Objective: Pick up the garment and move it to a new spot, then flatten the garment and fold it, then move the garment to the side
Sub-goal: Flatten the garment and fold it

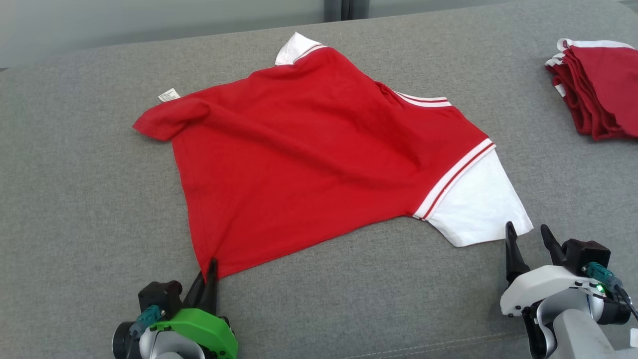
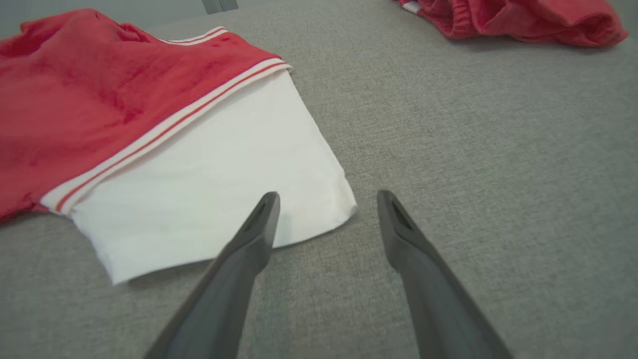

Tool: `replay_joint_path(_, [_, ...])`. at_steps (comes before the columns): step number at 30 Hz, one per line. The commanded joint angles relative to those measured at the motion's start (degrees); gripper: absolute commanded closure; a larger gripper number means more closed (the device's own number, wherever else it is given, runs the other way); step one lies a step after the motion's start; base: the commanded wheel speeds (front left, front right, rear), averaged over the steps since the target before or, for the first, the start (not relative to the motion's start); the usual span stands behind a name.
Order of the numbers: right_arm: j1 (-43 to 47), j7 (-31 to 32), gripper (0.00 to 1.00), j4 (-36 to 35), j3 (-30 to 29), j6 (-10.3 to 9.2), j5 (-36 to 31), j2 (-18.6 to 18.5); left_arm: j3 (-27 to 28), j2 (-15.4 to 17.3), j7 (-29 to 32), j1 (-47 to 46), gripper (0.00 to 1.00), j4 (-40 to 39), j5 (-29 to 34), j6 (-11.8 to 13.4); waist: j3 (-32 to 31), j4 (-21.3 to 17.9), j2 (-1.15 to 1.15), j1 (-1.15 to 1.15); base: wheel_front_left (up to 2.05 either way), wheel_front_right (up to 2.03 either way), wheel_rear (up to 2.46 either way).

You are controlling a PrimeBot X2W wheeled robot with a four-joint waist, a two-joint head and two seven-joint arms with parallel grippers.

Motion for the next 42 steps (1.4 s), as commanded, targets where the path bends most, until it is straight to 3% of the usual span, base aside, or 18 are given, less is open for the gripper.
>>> replay_joint_path(1, [-1.2, 0.0, 0.00, 0.4, -0.5, -0.05, 0.0, -0.2, 0.7, 0.5, 0.2, 0.7, 1.00, 0.3, 0.6, 0.5, 0.2, 0.5, 0.00, 0.00, 0.00, 0.00, 0.00])
replay_joint_path(8, [-4.1, 0.1, 0.00, 8.1, -0.7, -0.05, 0.9, -0.2, 0.9, 0.5, 0.2, 0.5, 1.00, 0.4, 1.5, 0.0, 0.6, 1.4, 0.00, 0.00, 0.00, 0.00, 0.00])
replay_joint_path(9, [-4.6, 0.1, 0.04, 10.0, -0.7, -0.05, 1.1, -0.2, 0.7, 0.5, 0.2, 0.4, 1.00, 0.5, 1.5, -0.1, 0.7, 1.5, 0.00, 0.00, 0.00, 0.00, 0.00])
replay_joint_path(11, [-5.1, 0.4, 0.84, 13.2, 0.3, -0.05, 2.0, 0.0, 0.4, 0.5, 0.2, 0.4, 1.00, 0.7, 1.6, -0.2, 0.3, 1.9, 0.00, 0.00, 0.00, 0.00, 0.00])
replay_joint_path(12, [-5.2, 0.5, 1.00, 14.3, 0.8, -0.05, 2.2, 0.1, 0.3, 0.5, 0.2, 0.7, 1.00, 0.8, 1.6, -0.3, 0.0, 1.9, 0.00, 0.00, 0.00, 0.00, 0.00])
replay_joint_path(21, [-2.2, 0.3, 1.00, 14.4, 1.6, -0.07, 3.0, -0.4, 0.8, 0.5, 0.2, 3.5, 1.00, 2.2, 1.6, -0.3, -5.5, 1.2, 0.00, 0.00, 0.00, 0.00, 0.00])
replay_joint_path(24, [1.9, 0.1, 1.00, 12.1, 2.1, -0.08, 4.0, -0.5, 1.2, 0.5, 0.2, 6.4, 1.00, 3.1, 1.2, 0.1, -10.5, 0.6, 0.00, 0.00, 0.00, 0.00, 0.00])
replay_joint_path(31, [7.5, 0.0, 1.00, 7.1, 5.3, -0.08, 6.1, -1.3, 2.1, 0.5, 0.1, 8.9, 1.00, 3.2, 0.9, 1.0, -13.7, -0.3, 0.00, 0.00, 0.00, 0.00, 0.00])
replay_joint_path(38, [8.4, 0.0, 1.00, -2.5, 8.3, -0.08, 10.3, -1.2, 3.4, 0.5, 0.1, 5.0, 1.00, 0.3, 2.5, 0.2, -11.4, -1.3, 0.00, 0.00, 0.00, 0.00, 0.00])
replay_joint_path(42, [3.7, 0.0, 1.00, -10.1, 8.3, -0.08, 11.7, -1.0, 3.5, 1.9, 0.1, -2.3, 1.00, -2.4, 4.2, -0.7, -5.7, -1.3, 0.00, 0.00, 0.00, 0.00, 0.00])
